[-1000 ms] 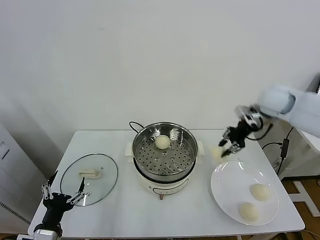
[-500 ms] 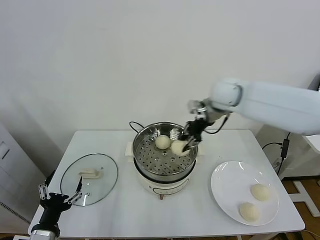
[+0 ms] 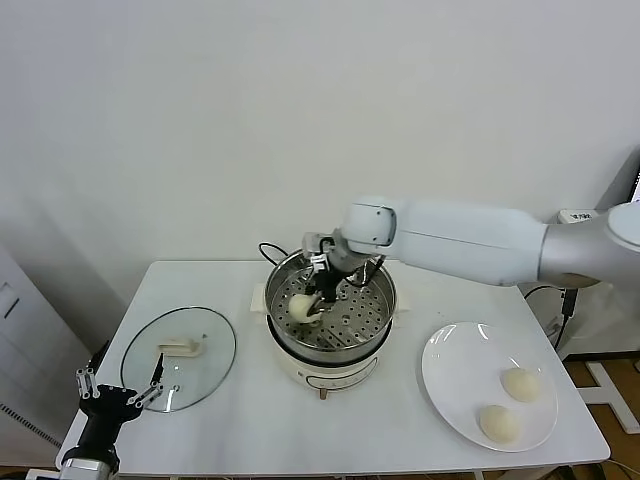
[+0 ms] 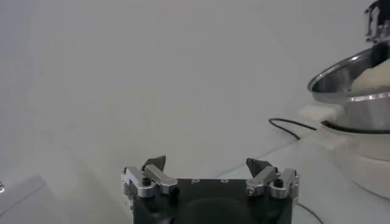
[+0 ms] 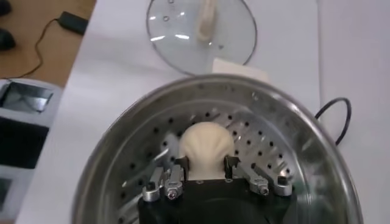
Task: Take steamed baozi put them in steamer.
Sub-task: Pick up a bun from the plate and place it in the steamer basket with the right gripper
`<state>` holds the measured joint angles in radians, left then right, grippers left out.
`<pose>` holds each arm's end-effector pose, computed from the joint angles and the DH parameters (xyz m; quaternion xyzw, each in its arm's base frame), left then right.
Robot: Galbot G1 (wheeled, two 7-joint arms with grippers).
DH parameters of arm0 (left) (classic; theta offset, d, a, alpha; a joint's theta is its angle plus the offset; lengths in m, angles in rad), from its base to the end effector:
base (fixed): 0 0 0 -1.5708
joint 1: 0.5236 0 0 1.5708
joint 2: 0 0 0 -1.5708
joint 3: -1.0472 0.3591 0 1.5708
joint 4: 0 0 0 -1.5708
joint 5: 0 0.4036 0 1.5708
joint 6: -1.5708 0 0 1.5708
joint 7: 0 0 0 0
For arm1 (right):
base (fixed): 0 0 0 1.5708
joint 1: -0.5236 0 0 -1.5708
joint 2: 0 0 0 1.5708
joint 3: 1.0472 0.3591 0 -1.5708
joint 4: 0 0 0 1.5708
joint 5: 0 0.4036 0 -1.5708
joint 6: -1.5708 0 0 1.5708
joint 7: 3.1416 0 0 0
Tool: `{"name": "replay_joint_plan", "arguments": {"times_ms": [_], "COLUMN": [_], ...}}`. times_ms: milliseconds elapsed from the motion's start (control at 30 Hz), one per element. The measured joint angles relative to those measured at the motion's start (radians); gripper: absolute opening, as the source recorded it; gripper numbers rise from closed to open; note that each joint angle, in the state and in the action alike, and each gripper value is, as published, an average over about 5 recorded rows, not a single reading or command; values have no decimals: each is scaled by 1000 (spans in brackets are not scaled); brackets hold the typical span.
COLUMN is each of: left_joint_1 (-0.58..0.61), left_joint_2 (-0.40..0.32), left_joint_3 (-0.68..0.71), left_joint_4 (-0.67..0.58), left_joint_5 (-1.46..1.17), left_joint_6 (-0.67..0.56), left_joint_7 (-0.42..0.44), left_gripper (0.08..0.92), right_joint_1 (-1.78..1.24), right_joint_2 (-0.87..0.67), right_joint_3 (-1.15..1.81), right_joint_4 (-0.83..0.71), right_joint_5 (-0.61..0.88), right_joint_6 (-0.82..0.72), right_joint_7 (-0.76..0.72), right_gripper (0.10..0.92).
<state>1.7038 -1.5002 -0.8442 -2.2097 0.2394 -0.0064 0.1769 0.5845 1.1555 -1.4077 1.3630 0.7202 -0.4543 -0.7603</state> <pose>0.1758 0.1102 -0.2756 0.0187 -0.9702 -0.2392 0.0339 0.5613 0.1596 -0.1053 0.5865 -0.5709 0.4939 0.2937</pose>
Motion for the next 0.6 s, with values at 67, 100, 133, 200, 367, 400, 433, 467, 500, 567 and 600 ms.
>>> {"name": "replay_joint_plan", "arguments": {"times_ms": [67,100,133,200,367,400,433,467,500,567,600], "left_joint_1": [-1,-1,-1,-2,-4,-4,-4,-4,-4,-5,-6], "left_joint_2": [-1,-2,-2,-1,2,2,3,3,4,6,6], "left_joint_3": [3,4,5,5,5,5,5,6,6,6,7], "left_joint_4": [0,0,0,0,0,0,0,0,0,1,1], "left_joint_5": [2,3,4,4,3,2,2,2,1,0,0], "left_joint_6": [1,1,1,1,2,2,2,2,2,2,2], "left_joint_7": [0,1,1,1,1,1,1,2,2,2,3], "left_gripper": [823,823,823,823,823,823,823,823,823,823,823], "right_joint_1": [-13,-18,-22,-27,-30,-29,-26,-22,-17,-3,7], "right_joint_2": [9,13,17,22,25,22,19,14,7,-12,-24], "right_joint_3": [4,6,7,10,17,18,20,21,22,23,23], "right_joint_4": [-5,-7,-9,-12,-12,-11,-8,-6,-2,6,10], "right_joint_5": [3,4,5,9,22,23,25,25,24,21,17], "right_joint_6": [-7,-10,-13,-19,-28,-29,-30,-31,-31,-29,-27], "right_joint_7": [16,23,29,40,52,52,51,49,44,29,17], "right_gripper": [406,410,422,460,606,632,658,693,719,771,790]}}
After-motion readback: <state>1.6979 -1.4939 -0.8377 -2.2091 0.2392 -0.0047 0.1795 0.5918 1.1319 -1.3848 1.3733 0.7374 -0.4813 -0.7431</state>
